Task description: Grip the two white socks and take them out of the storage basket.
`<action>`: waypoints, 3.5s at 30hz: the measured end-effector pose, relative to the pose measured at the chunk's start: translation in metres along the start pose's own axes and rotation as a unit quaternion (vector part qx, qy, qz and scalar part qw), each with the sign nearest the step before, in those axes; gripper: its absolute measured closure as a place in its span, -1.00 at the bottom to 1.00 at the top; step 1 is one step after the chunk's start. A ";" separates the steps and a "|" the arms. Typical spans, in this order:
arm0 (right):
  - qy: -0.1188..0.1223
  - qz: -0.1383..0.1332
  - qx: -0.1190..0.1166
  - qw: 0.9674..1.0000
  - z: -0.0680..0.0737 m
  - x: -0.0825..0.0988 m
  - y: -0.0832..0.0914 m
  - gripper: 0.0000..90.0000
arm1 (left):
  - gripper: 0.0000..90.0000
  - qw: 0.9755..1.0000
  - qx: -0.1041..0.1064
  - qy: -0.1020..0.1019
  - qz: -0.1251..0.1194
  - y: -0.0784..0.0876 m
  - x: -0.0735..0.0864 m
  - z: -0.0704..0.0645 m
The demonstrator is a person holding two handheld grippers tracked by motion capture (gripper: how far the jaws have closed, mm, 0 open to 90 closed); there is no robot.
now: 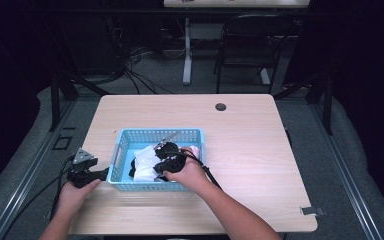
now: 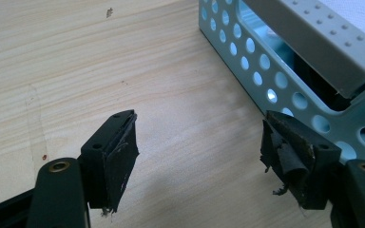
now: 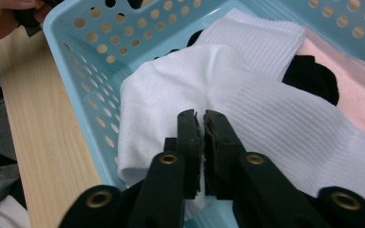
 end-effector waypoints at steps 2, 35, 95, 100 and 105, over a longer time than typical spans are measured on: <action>0.004 -0.002 -0.003 1.000 0.001 0.000 0.000 0.97 | -0.38 1.000 0.000 0.000 0.000 0.000 0.000 0.000; 0.039 -0.135 0.048 0.989 0.006 -0.034 0.101 0.99 | -0.38 1.000 0.000 0.000 0.003 -0.001 0.000 0.000; -0.196 -0.133 0.213 0.948 -0.138 0.151 0.174 0.99 | -0.38 1.000 -0.005 -0.002 0.009 -0.002 0.001 -0.001; -0.215 -0.125 0.237 0.939 -0.149 0.167 0.175 0.99 | -0.38 1.000 -0.006 -0.004 0.009 -0.002 0.001 -0.001; -0.223 -0.120 0.257 0.933 -0.154 0.172 0.175 0.92 | -0.38 1.000 -0.006 -0.004 0.011 -0.002 0.001 -0.001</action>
Point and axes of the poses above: each handheld gripper's, and its own axes: y roughly backward along the jaws, x roughly out of its underside, z roughly to its left, the point moved 2 cm from there along -y, roughly forward along the jaws, and after that the axes turned 3 degrees about z, right-handed, at the moved point
